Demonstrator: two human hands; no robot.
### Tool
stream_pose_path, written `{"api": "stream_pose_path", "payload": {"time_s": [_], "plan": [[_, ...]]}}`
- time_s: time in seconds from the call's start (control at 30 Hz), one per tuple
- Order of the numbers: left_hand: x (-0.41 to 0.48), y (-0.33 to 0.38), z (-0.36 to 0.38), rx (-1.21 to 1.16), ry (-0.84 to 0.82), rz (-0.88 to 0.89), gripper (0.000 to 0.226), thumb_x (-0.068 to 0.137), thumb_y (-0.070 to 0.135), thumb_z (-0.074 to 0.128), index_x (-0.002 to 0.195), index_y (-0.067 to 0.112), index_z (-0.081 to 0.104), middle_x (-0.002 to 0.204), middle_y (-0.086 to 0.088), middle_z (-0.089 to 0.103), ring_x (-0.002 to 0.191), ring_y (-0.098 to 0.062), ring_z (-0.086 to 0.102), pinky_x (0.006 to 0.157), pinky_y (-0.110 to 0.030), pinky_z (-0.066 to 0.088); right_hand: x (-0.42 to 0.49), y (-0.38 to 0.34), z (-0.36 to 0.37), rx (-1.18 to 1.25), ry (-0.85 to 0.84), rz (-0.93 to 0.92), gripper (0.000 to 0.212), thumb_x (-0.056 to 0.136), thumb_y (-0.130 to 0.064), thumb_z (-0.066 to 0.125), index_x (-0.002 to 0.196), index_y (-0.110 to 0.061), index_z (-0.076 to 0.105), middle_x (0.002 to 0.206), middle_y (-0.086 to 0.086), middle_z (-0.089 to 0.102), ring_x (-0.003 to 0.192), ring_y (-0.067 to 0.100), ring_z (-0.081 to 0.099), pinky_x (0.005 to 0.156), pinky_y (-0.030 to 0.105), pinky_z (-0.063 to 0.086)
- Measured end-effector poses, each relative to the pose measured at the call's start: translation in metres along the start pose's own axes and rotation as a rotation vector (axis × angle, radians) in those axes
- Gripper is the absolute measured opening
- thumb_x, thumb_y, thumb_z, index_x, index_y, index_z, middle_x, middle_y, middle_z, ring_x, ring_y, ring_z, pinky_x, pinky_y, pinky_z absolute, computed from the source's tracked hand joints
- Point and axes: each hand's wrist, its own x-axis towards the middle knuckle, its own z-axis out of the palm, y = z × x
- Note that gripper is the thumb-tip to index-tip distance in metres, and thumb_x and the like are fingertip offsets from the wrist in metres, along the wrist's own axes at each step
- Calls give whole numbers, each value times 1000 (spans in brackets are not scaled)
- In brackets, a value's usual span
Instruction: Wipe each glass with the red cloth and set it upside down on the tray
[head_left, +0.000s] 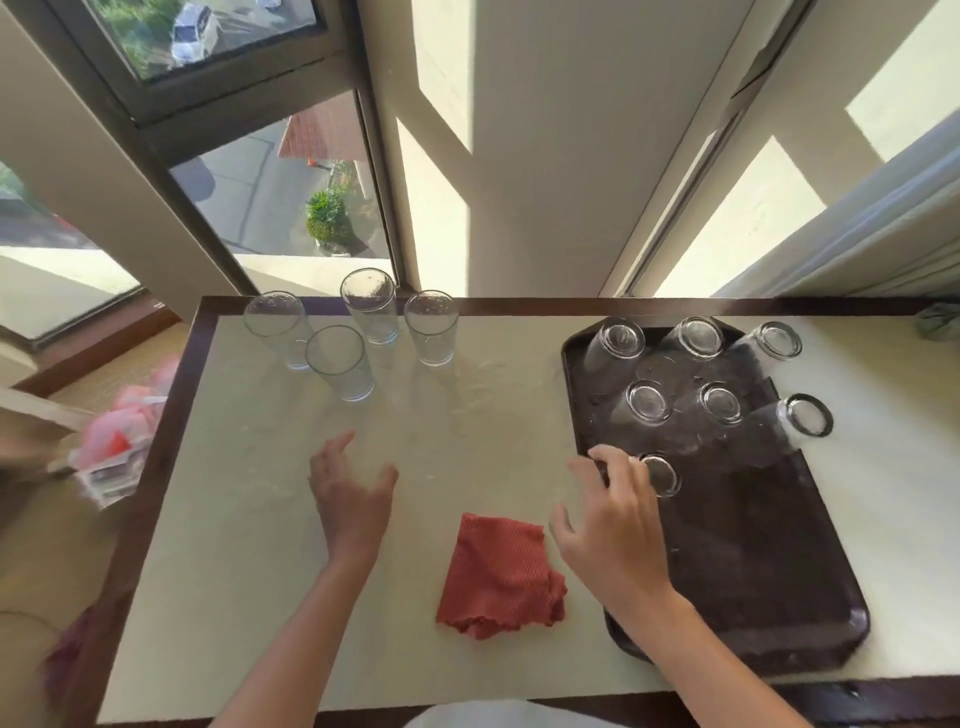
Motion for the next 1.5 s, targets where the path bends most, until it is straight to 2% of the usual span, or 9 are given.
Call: {"api": "stream_pose_path", "payload": {"time_s": [0.13,0.4,0.5,0.77,0.97,1.07,1.2,1.37,1.5], "plan": [[30,30,-8,-162,74,-103,80,77,16,81,144,7,39,141,-13,43,124,-26,48,105,-38,40,-21,-21,39,46,-224,-160,40,74,-37,61,108,-15,63,115,12,60,106,33,59,88,46,53],[82,39,3,-281,79,-145,100,69,33,88,148,11,30,152,-6,39,138,-21,41,112,-32,35,-48,-5,85,-46,-510,-499,108,73,-74,49,156,-15,16,165,4,14,151,25,16,121,42,16],[95,37,6,-282,64,-123,99,70,29,88,148,13,30,150,-6,44,139,-19,42,113,-31,35,-52,0,92,-47,-414,-554,99,78,-71,48,154,-11,27,163,4,22,149,25,21,117,40,16],[86,32,-10,-244,20,-96,62,75,25,85,127,18,51,127,5,61,122,-20,54,91,-24,37,-54,-3,106,31,-253,-554,53,90,-39,47,134,-13,60,144,3,54,134,25,51,98,42,52],[16,14,-45,-459,-80,-140,63,71,27,87,123,24,52,117,10,61,120,-18,58,94,-30,45,-44,-12,97,256,-334,-293,41,92,-33,45,124,-16,66,131,0,65,119,19,63,89,38,56],[-36,15,-66,-605,-182,-186,69,62,38,83,123,28,53,112,9,62,107,-14,64,82,-24,45,-38,-27,62,699,-462,173,22,99,-22,50,114,-24,67,108,-1,72,86,4,67,76,17,51],[-93,20,-80,-637,-340,-239,78,53,58,78,124,36,54,117,-1,61,105,-19,66,86,-33,50,-41,-40,15,1386,-592,639,22,100,-22,50,107,-17,71,91,17,66,73,27,63,61,35,49],[-131,45,-82,-688,-501,-286,84,56,64,70,132,33,50,114,-1,63,90,-17,70,75,-30,49,-58,-54,-31,1598,-630,398,32,91,-28,51,116,-32,71,108,9,71,92,21,65,74,34,52],[-142,62,-85,-778,-559,-278,80,62,63,68,133,29,53,102,-5,64,80,-18,66,67,-31,46,-65,-65,-51,1576,-563,187,42,85,-48,66,126,-37,62,143,-12,54,135,8,47,102,19,42]]}}
